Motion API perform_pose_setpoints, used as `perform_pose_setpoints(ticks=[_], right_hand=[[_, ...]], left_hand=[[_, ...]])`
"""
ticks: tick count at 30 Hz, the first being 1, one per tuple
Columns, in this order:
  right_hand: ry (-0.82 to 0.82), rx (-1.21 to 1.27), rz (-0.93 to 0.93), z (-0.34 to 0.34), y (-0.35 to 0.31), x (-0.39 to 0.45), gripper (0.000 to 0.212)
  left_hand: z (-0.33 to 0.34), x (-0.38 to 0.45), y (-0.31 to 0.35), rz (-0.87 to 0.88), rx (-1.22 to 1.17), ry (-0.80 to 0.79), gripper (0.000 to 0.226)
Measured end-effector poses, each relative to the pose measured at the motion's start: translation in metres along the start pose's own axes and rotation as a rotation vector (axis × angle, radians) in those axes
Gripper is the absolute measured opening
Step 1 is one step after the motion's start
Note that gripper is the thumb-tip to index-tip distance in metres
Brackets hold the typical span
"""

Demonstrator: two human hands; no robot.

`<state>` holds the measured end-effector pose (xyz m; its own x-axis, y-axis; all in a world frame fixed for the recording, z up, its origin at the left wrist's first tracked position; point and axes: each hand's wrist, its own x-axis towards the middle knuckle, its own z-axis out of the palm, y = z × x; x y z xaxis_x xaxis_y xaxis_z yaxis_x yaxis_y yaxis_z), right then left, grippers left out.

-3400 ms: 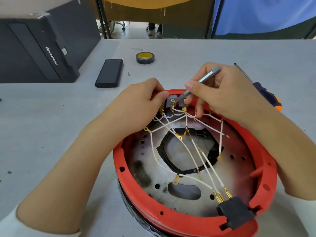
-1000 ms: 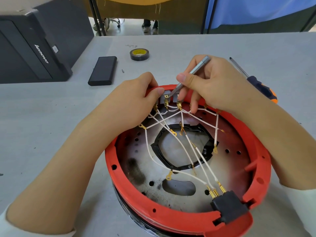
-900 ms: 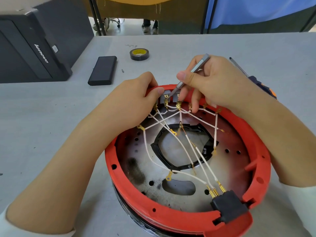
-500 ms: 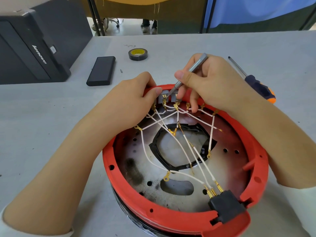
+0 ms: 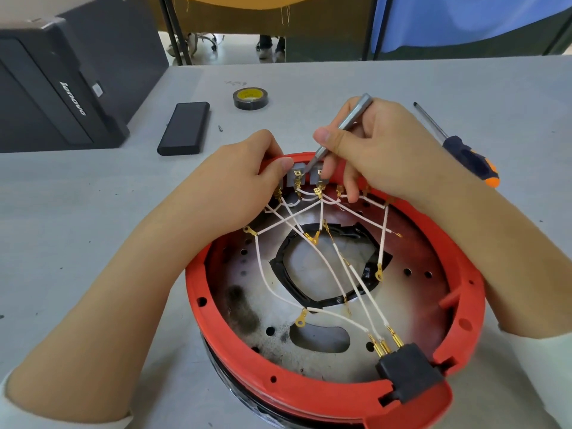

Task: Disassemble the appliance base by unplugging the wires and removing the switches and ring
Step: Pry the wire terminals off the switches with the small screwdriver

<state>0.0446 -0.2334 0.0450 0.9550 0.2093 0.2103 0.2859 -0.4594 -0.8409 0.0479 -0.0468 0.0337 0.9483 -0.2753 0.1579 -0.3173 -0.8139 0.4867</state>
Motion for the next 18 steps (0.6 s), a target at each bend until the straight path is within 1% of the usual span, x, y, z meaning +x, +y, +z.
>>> perform_pose_setpoints(ticks=[4, 6, 8, 9, 12, 15, 18], right_hand=[[0.059, -0.038, -0.264, 0.005, -0.007, -0.014, 0.017], [0.07, -0.068, -0.347, 0.006, -0.011, -0.018, 0.016], [0.048, -0.147, -0.336, 0.007, -0.013, -0.018, 0.014], [0.027, -0.189, -0.308, 0.008, -0.013, -0.017, 0.014], [-0.047, -0.327, -0.238, 0.01, -0.013, -0.015, 0.016], [-0.093, -0.5, -0.248, 0.014, -0.015, -0.015, 0.017], [-0.081, -0.637, -0.291, 0.016, -0.018, -0.015, 0.02]], left_hand=[[-0.001, 0.0, -0.002, -0.004, -0.053, -0.017, 0.019], [-0.001, 0.0, -0.003, -0.016, -0.09, -0.027, 0.018], [-0.001, 0.001, -0.003, -0.025, -0.168, -0.051, 0.019], [-0.002, 0.001, -0.002, -0.027, -0.202, -0.064, 0.023], [-0.003, 0.001, -0.001, -0.028, -0.234, -0.083, 0.027], [-0.006, 0.0, -0.002, -0.003, -0.245, -0.09, 0.023], [-0.006, 0.0, -0.002, -0.001, -0.257, -0.089, 0.021]])
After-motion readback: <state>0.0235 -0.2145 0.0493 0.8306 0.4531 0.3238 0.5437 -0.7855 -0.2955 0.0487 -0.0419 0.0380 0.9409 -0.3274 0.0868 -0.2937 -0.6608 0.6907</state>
